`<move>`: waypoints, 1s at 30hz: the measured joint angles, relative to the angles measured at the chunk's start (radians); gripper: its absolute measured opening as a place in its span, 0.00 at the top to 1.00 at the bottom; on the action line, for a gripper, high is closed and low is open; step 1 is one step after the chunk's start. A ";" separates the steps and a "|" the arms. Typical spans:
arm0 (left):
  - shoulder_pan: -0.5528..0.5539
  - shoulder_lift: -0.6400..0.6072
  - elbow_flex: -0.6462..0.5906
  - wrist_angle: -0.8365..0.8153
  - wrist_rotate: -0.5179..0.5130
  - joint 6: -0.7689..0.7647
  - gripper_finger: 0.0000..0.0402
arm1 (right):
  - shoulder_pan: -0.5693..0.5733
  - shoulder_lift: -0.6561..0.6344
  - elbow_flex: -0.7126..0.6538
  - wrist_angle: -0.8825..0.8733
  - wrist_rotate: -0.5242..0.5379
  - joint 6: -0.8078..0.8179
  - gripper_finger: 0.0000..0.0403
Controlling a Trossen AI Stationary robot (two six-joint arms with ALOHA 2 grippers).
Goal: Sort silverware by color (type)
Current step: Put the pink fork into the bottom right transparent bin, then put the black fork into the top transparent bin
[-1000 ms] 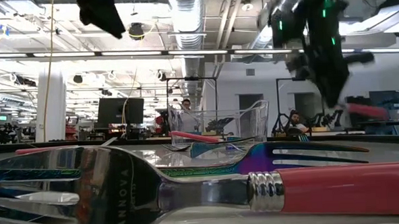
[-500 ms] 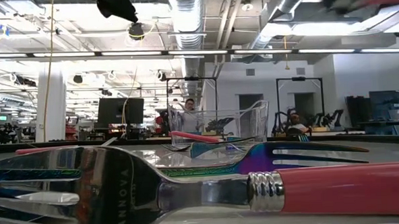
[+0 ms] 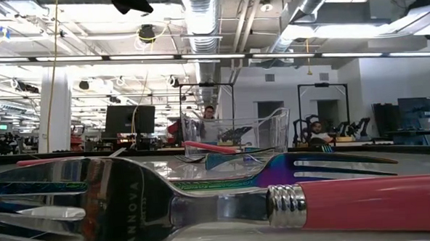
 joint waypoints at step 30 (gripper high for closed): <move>0.000 0.000 0.000 0.049 -0.007 -0.249 0.54 | -0.119 0.073 0.003 -0.140 -0.151 -0.562 0.54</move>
